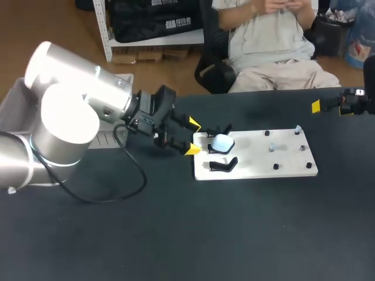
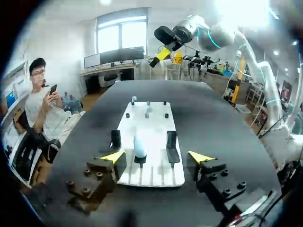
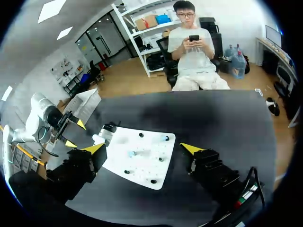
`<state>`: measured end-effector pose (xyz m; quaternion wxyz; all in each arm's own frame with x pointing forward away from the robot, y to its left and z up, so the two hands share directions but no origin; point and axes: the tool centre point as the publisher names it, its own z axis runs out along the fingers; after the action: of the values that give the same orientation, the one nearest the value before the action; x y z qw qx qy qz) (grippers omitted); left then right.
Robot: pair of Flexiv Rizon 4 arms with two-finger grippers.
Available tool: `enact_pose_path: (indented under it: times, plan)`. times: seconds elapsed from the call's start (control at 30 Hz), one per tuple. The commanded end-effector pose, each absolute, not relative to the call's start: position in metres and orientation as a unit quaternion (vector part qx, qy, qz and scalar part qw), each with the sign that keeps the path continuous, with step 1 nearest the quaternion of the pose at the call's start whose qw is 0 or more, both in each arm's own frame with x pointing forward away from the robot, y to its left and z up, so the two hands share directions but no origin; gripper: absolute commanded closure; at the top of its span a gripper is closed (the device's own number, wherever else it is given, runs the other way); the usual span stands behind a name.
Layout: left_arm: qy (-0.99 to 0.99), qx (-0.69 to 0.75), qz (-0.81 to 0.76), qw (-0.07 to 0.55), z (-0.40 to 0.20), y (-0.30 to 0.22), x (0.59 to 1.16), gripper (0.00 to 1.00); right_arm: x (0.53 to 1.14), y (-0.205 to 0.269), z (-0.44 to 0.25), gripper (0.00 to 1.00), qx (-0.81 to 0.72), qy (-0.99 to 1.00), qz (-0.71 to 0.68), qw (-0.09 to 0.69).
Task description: Pick up each earbud case from the left stands, insert the matching earbuds, close the lid, and place the case in the box.
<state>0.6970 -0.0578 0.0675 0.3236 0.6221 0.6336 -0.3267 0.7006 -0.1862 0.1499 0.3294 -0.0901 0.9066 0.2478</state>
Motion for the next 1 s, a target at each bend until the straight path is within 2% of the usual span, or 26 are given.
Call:
enact_pose_path:
  times: [0.03,0.27,0.37,0.67,0.83,1.0]
  plan:
    - [0.630,0.621,-0.335,0.323,0.058,-0.064,0.706,0.26,0.701,-0.186,0.150,0.00,-0.090,0.907,0.247,0.330]
    - [0.635,0.607,-0.354,0.322,0.047,-0.074,0.711,0.31,0.701,-0.186,0.150,0.00,-0.090,0.907,0.247,0.330]
    - [0.634,0.600,-0.360,0.330,0.045,-0.078,0.715,0.38,0.701,-0.186,0.150,0.00,-0.090,0.907,0.247,0.330]
    - [0.628,0.590,-0.373,0.345,0.042,-0.087,0.720,0.48,0.701,-0.186,0.150,0.00,-0.090,0.907,0.247,0.330]
    - [0.616,0.596,-0.375,0.352,0.037,-0.090,0.717,0.45,0.701,-0.186,0.150,0.00,-0.090,0.907,0.247,0.330]
    - [0.613,0.603,-0.367,0.354,0.029,-0.094,0.718,0.47,0.701,-0.186,0.150,0.00,-0.090,0.907,0.247,0.330]
